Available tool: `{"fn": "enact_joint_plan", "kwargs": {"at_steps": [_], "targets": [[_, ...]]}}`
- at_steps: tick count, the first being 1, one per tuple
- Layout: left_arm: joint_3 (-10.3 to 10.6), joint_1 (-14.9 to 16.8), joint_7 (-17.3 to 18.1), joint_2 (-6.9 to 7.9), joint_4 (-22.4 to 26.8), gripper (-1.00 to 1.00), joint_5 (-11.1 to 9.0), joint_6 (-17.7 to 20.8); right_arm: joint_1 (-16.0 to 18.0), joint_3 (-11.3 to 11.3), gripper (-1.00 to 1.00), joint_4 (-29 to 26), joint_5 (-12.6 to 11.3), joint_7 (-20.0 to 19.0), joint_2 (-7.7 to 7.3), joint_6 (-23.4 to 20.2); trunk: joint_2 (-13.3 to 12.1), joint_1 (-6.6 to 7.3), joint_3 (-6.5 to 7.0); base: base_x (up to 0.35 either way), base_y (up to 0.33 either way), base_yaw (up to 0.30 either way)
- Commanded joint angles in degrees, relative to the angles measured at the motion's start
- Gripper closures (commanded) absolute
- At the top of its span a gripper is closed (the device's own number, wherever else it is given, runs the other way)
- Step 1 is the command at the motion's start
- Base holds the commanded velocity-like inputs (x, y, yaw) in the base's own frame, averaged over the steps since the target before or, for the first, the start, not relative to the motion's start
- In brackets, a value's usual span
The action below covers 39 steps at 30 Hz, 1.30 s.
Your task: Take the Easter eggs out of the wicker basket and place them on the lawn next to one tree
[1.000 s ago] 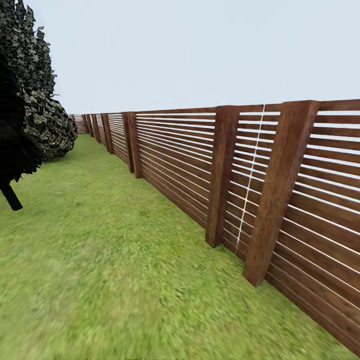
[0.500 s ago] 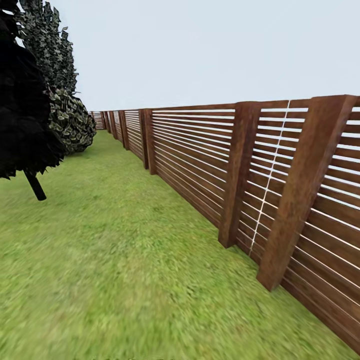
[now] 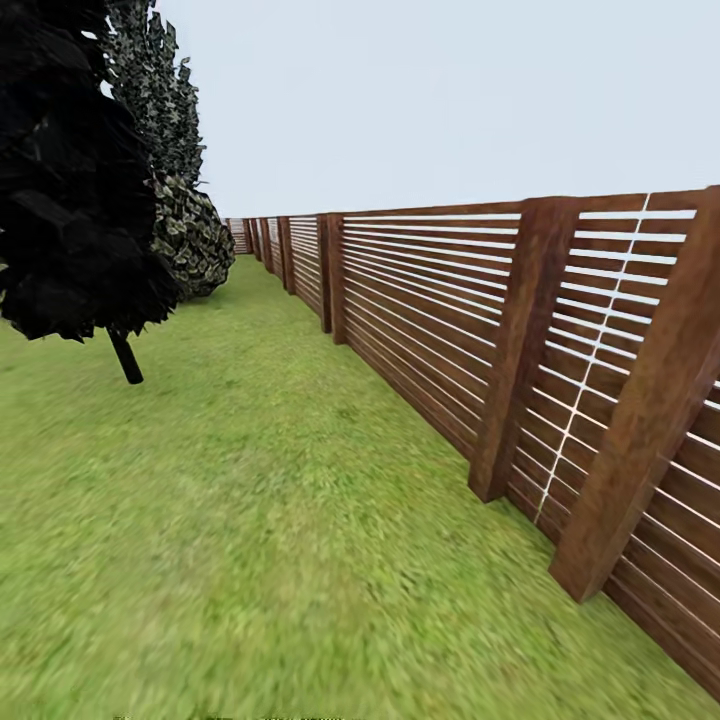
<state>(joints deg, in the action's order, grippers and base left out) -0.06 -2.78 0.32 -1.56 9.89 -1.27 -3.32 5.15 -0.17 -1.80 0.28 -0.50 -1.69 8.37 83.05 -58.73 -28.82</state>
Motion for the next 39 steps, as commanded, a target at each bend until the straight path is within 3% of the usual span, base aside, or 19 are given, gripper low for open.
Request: {"fn": "enact_joint_plan", "kwargs": {"at_steps": [1, 39], "targets": [[-0.01, -0.03, 0.03, 0.02, 0.07, -1.0, -0.13, -0.09, 0.03, -0.01, -1.0, 0.05, 0.04, -0.08, 0.03, 0.21, 0.03, 0.0, -0.09, 0.0, 0.0, 0.25], [-0.03, -0.03, 0.03, 0.23, 0.05, -1.0, -0.22, -0.2, 0.03, -0.11, -1.0, 0.08, -0.21, 0.76, -0.06, -0.49, 0.03, 0.0, -1.79, 0.0, 0.0, 0.25]]}}
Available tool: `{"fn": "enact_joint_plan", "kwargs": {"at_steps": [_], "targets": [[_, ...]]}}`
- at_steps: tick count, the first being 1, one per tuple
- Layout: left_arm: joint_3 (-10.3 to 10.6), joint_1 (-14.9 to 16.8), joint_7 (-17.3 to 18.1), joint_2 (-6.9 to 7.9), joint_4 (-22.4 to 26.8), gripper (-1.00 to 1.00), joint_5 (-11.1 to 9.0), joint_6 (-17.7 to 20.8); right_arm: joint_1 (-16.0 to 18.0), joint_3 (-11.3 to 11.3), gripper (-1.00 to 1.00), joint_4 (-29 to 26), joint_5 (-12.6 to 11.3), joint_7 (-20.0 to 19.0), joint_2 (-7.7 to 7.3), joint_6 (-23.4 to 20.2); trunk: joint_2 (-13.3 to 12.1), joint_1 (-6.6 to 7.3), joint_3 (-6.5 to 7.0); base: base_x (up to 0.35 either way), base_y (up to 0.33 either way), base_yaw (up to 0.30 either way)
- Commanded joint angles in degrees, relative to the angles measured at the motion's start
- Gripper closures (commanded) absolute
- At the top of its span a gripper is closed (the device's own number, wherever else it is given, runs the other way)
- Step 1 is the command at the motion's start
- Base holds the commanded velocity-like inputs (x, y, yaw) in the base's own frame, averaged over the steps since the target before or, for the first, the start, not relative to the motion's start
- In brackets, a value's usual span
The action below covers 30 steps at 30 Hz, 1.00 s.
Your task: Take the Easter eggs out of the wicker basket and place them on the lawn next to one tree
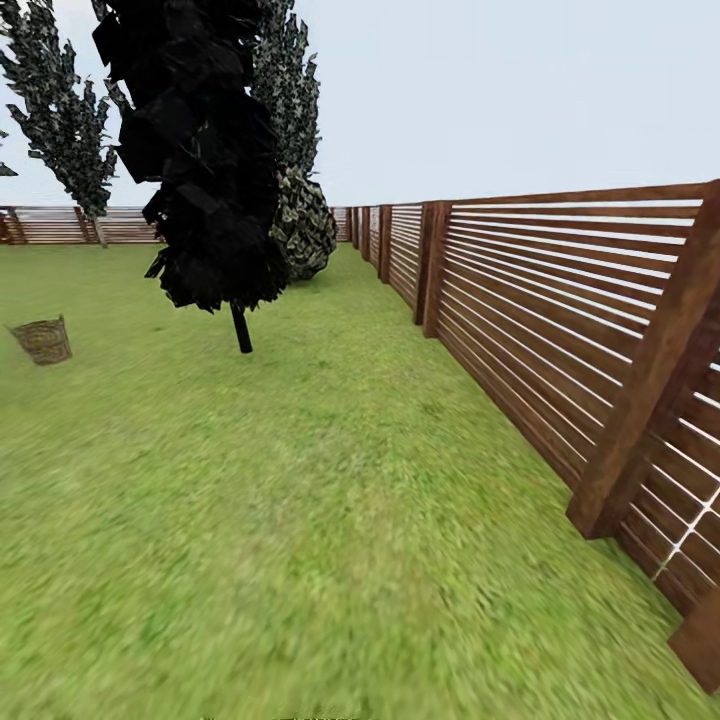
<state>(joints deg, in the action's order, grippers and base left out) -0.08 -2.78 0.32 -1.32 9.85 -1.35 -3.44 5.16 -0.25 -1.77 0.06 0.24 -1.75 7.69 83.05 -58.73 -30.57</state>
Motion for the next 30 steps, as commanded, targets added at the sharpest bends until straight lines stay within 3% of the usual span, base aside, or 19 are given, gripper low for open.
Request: {"fn": "enact_joint_plan", "kwargs": {"at_steps": [1, 8, 30], "targets": [[-0.01, -0.03, 0.03, -0.02, 0.08, -1.0, -0.14, -0.07, 0.03, -0.02, -1.0, 0.07, -0.02, 0.03, -0.01, 0.14, 0.02, 0.0, -0.1, 0.0, 0.0, 0.247], [-0.01, -0.02, 0.03, -0.05, 0.08, -1.0, -0.14, -0.07, 0.03, 0.08, -1.0, -0.02, 0.04, -0.22, 0.06, -5.33, 0.02, 0.0, -0.48, 0.0, 0.0, 0.243], [-0.01, -0.03, 0.03, -0.08, 0.08, -1.0, -0.14, -0.07, 0.03, -0.02, -1.0, -0.08, 0.55, -0.24, 0.34, -5.49, 0.02, 0.0, -1.72, 0.0, 0.0, 0.238]]}}
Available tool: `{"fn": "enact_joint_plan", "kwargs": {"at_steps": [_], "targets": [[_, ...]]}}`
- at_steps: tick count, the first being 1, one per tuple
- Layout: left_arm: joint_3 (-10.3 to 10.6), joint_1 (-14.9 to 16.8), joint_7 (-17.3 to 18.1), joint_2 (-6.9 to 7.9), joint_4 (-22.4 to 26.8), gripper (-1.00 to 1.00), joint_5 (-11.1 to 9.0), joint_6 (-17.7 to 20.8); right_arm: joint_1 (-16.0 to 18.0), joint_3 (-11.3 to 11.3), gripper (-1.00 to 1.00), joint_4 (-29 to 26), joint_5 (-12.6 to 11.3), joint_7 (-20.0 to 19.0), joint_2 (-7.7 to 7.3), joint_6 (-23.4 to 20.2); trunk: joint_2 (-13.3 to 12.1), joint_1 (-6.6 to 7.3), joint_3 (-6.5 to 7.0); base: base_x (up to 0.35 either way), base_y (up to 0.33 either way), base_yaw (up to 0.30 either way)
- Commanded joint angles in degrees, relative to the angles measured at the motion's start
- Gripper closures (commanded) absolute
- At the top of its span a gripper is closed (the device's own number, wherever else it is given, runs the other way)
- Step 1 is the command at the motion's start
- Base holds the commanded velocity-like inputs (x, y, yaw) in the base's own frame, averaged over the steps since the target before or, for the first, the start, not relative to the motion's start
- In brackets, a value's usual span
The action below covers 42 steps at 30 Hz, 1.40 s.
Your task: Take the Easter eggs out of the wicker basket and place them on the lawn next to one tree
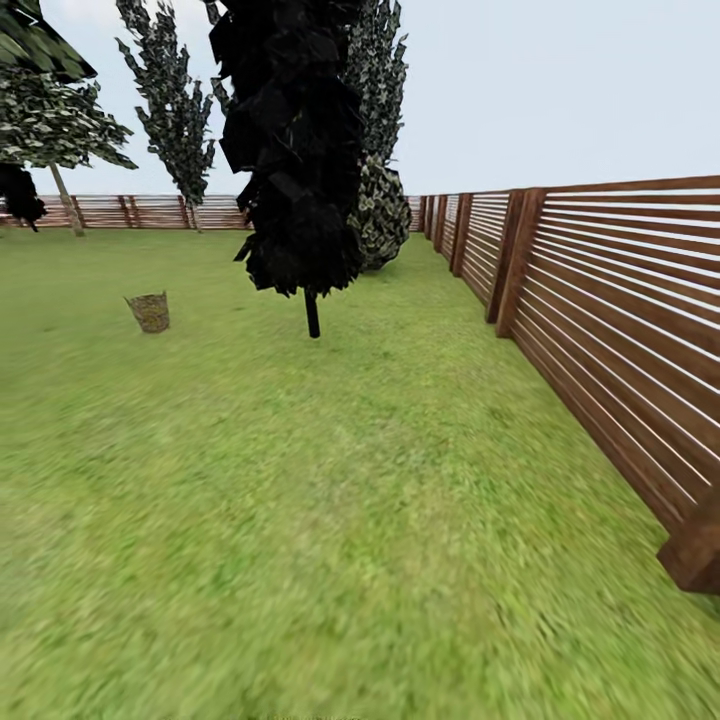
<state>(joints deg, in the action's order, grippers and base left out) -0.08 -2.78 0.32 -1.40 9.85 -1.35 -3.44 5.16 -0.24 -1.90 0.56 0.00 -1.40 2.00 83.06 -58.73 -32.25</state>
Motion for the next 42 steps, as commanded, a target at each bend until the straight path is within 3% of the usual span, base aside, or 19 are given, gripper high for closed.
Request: {"fn": "enact_joint_plan", "kwargs": {"at_steps": [1, 42], "targets": [[-0.01, -0.03, 0.03, -0.01, 0.08, -1.0, -0.14, -0.07, 0.03, -0.02, -1.0, 0.05, 0.06, 0.0, -0.01, 0.19, 0.02, 0.0, -0.1, 0.0, 0.0, 0.236], [-0.01, -0.03, 0.03, 0.01, 0.08, -1.0, -0.14, -0.07, 0.03, 0.01, -1.0, 0.05, 0.06, 0.0, 0.0, 0.28, 0.02, 0.0, -2.42, 0.0, 0.0, 0.234]]}}
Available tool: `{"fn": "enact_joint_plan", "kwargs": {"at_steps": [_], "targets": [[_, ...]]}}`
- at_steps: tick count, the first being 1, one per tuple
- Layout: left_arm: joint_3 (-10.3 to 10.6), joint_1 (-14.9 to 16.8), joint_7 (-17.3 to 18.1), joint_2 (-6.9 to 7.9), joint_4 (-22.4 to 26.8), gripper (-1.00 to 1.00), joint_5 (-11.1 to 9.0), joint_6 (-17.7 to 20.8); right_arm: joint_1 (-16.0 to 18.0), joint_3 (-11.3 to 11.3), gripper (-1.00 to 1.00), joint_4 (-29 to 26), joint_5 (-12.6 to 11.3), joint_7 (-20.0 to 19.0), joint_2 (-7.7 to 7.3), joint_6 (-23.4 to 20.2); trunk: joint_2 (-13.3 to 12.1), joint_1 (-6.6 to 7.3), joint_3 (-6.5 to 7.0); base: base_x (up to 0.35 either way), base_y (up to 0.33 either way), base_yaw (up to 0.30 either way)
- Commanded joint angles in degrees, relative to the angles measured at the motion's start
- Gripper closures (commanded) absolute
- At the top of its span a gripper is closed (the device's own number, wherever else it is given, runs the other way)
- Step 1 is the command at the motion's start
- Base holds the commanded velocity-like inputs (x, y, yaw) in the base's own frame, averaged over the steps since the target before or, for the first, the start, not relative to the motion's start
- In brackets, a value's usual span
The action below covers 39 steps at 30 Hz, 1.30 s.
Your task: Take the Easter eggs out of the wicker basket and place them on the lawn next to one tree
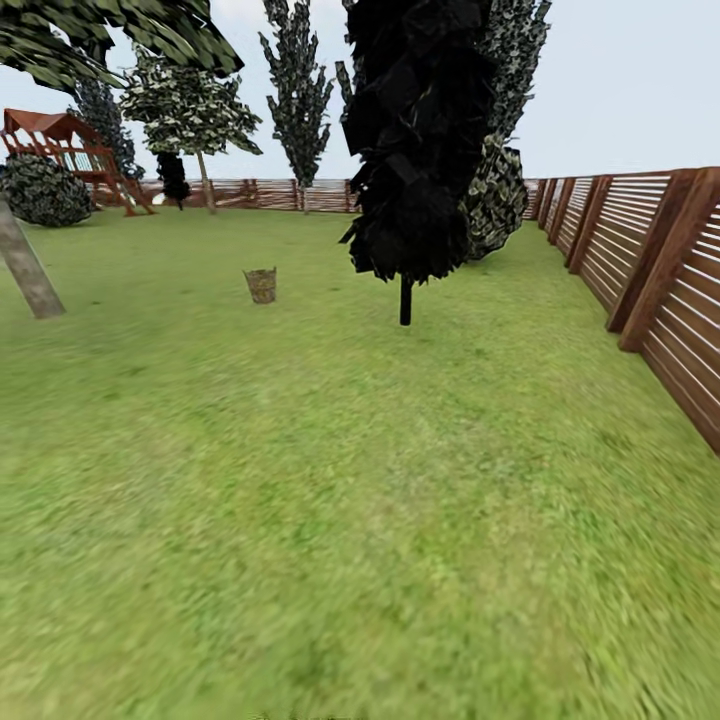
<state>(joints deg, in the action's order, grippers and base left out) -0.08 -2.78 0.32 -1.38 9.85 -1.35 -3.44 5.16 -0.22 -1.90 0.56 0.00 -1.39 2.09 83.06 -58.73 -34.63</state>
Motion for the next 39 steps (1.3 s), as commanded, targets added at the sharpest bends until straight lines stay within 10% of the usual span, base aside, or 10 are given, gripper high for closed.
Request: {"fn": "enact_joint_plan", "kwargs": {"at_steps": [1, 39], "targets": [[-0.01, -0.03, 0.03, -0.01, 0.09, -1.0, -0.14, -0.07, 0.03, 0.0, -1.0, 0.05, 0.06, 0.0, -0.01, 0.19, 0.02, 0.0, -0.1, 0.0, 0.0, 0.233], [-0.01, -0.03, 0.03, 0.0, 0.07, -1.0, -0.14, -0.07, 0.03, 0.04, -1.0, 0.05, 0.14, 0.0, 0.07, 0.19, 0.02, 0.0, -2.28, 0.0, 0.0, 0.232]]}}
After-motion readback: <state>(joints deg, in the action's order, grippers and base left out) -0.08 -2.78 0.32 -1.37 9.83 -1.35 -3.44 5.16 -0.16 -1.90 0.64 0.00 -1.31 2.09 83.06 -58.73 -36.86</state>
